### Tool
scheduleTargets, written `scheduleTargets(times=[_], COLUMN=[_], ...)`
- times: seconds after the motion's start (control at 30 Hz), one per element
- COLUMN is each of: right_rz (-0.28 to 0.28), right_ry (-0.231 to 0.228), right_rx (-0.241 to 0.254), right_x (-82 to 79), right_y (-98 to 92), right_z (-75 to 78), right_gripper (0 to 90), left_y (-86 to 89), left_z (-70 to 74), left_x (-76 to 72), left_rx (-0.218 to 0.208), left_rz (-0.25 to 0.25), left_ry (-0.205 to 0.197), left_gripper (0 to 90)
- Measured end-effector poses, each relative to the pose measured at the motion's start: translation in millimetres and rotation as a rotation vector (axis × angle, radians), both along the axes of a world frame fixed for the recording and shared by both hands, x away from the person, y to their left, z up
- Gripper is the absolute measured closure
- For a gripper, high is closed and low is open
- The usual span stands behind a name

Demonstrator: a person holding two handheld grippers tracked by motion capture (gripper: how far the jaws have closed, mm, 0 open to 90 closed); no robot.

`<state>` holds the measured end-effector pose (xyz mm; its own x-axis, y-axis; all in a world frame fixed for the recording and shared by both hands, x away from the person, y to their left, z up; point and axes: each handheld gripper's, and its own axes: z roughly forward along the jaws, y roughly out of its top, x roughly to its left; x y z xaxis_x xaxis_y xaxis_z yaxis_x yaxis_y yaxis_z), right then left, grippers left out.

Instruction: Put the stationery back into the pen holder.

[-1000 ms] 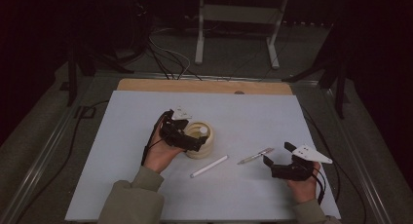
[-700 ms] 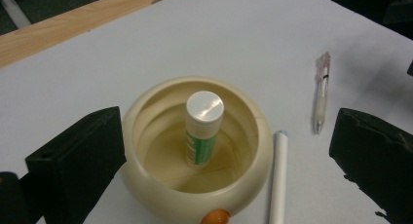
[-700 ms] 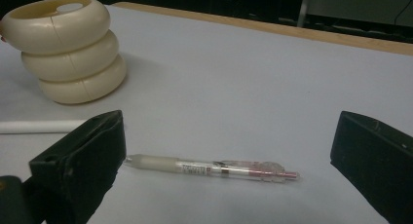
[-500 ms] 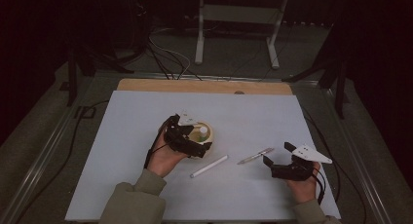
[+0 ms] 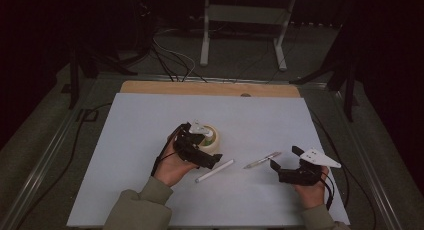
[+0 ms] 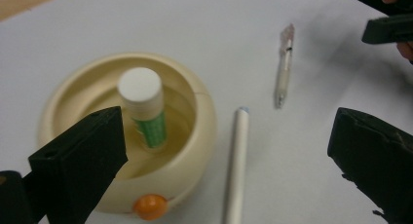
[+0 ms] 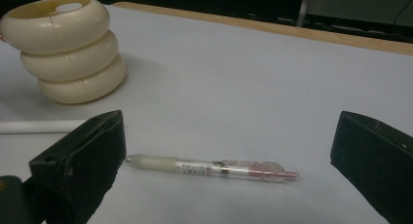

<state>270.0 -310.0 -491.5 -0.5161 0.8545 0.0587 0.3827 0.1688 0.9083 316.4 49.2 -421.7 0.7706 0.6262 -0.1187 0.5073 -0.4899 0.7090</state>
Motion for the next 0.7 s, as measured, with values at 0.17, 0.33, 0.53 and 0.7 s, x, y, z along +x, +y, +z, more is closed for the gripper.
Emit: scheduleTargets(times=[0.17,0.33,0.53,0.7], right_rz=[-0.001,0.0,0.001,-0.001], right_ry=[0.001,0.001,0.0,0.0], right_rx=[0.002,0.0,-0.001,-0.002], right_x=[-0.2,0.0,0.0,0.2], right_y=[0.2,-0.1,0.0,-0.5], right_z=[0.1,0.1,0.1,0.0], right_gripper=[0.3,0.3,0.3,0.3], left_y=[-11.8,-19.6,-28.4,-38.1], left_z=[-1.9,-5.1,-17.3,-32.8], left_x=[-8.5,-13.3,-12.2,-11.6], left_rx=[0.057,0.062,0.128,0.205], left_rz=[-0.033,-0.089,-0.127,-0.138], left_ry=[-0.02,-0.006,0.035,0.046], left_gripper=[2.9,22.8,41.5,52.6])
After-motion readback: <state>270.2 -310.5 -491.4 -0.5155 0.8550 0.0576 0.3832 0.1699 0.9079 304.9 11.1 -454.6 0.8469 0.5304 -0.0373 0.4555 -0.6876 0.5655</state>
